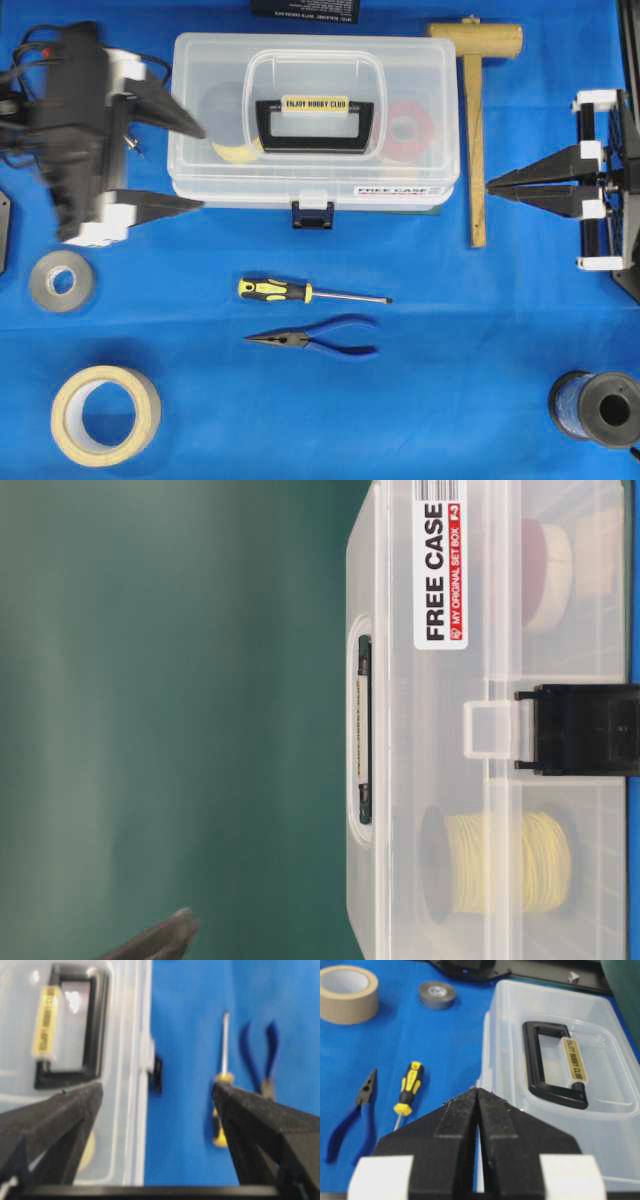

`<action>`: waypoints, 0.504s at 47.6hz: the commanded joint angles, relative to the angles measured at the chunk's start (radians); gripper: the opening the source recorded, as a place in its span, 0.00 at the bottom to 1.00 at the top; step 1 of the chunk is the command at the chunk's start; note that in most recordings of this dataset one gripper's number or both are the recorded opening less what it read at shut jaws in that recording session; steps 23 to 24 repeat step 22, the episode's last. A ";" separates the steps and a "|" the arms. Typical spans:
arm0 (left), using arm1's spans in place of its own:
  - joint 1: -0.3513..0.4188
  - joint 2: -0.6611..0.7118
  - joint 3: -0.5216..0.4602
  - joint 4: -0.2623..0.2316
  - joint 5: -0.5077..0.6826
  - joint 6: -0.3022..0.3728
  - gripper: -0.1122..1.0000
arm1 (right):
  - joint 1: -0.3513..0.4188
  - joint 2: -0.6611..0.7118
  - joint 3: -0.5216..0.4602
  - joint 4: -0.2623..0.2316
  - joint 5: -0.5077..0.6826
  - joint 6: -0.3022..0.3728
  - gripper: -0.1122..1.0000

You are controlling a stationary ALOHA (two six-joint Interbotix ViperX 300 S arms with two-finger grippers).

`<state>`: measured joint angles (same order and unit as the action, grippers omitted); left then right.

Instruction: Close the tool box with the left arm.

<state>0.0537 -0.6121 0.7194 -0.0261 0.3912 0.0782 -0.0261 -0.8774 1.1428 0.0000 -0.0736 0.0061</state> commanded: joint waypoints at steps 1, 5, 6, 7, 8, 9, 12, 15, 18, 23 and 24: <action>-0.003 -0.086 0.061 -0.002 -0.086 -0.002 0.90 | -0.002 -0.008 -0.028 0.003 0.005 0.003 0.11; -0.003 -0.170 0.169 -0.002 -0.201 -0.003 0.90 | -0.002 -0.015 -0.029 0.003 0.009 0.003 0.11; -0.003 -0.187 0.193 -0.003 -0.225 -0.003 0.90 | -0.002 -0.015 -0.029 0.003 0.012 0.003 0.11; -0.003 -0.204 0.218 -0.003 -0.247 -0.003 0.90 | -0.002 -0.017 -0.029 0.002 0.012 0.003 0.11; -0.005 -0.219 0.242 -0.003 -0.270 -0.003 0.90 | -0.002 -0.017 -0.029 0.003 0.014 0.003 0.11; -0.005 -0.236 0.265 -0.003 -0.291 -0.003 0.90 | -0.002 -0.018 -0.029 0.003 0.015 0.003 0.11; -0.008 -0.282 0.339 -0.005 -0.350 -0.008 0.90 | -0.002 -0.020 -0.031 0.003 0.021 0.003 0.11; -0.012 -0.328 0.405 -0.006 -0.397 -0.018 0.90 | -0.002 -0.021 -0.031 0.003 0.026 0.003 0.11; -0.018 -0.376 0.463 -0.006 -0.434 -0.035 0.90 | -0.002 -0.020 -0.029 0.003 0.029 0.003 0.11; -0.026 -0.446 0.534 -0.008 -0.462 -0.074 0.90 | -0.002 -0.021 -0.029 0.003 0.031 0.003 0.11; -0.026 -0.446 0.534 -0.008 -0.462 -0.074 0.90 | -0.002 -0.021 -0.029 0.003 0.031 0.003 0.11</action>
